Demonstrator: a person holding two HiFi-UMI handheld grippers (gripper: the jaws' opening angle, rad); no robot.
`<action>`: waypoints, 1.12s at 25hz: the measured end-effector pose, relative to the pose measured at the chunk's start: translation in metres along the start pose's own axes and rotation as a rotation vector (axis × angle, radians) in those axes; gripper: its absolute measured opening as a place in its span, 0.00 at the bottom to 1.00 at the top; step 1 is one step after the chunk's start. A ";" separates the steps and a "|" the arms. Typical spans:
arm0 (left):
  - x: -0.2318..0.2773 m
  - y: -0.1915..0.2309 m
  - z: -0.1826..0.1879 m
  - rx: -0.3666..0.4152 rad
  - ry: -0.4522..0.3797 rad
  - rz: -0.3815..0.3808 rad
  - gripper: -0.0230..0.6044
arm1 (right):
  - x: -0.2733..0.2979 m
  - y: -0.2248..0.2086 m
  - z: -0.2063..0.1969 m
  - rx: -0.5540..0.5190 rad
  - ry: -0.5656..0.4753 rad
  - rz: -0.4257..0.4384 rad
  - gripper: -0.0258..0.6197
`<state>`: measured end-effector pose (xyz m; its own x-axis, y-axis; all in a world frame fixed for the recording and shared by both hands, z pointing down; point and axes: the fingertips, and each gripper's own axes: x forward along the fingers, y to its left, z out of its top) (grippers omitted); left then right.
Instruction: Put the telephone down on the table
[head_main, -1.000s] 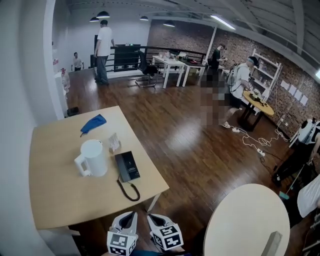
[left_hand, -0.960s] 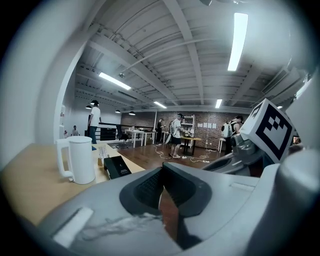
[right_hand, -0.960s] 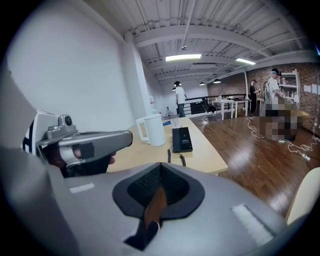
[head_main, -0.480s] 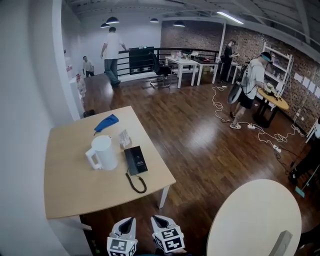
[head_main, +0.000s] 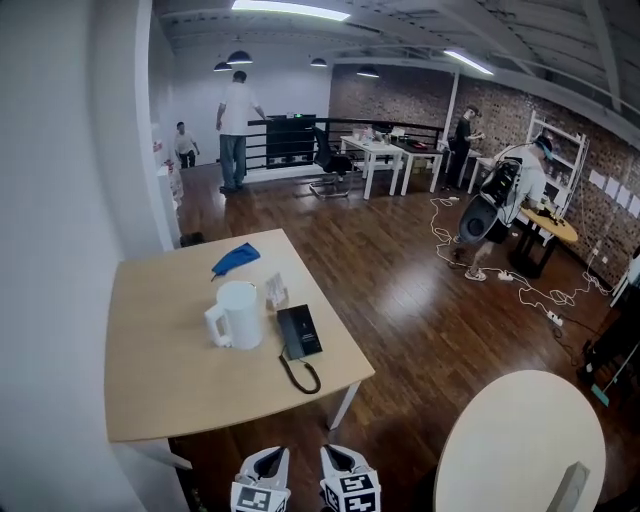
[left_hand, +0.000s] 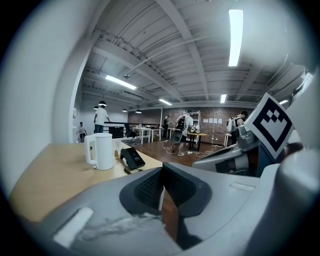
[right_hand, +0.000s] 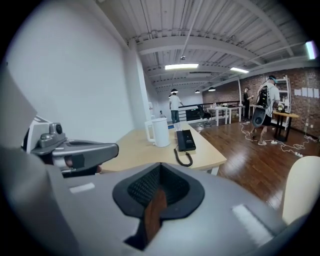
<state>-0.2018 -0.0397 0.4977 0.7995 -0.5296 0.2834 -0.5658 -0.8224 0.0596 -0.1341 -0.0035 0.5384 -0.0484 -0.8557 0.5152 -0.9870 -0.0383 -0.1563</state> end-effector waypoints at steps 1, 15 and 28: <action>-0.001 0.001 -0.001 -0.003 0.000 0.001 0.06 | -0.002 0.005 -0.001 -0.001 -0.008 -0.013 0.03; -0.012 0.019 -0.017 -0.045 -0.001 0.019 0.06 | -0.015 0.024 -0.003 0.003 -0.116 -0.088 0.03; -0.029 0.036 -0.035 -0.082 0.004 0.030 0.06 | -0.014 0.022 -0.012 -0.004 -0.129 -0.092 0.03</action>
<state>-0.2525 -0.0465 0.5253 0.7814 -0.5527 0.2897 -0.6041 -0.7864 0.1290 -0.1567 0.0133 0.5377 0.0617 -0.9078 0.4149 -0.9869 -0.1176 -0.1105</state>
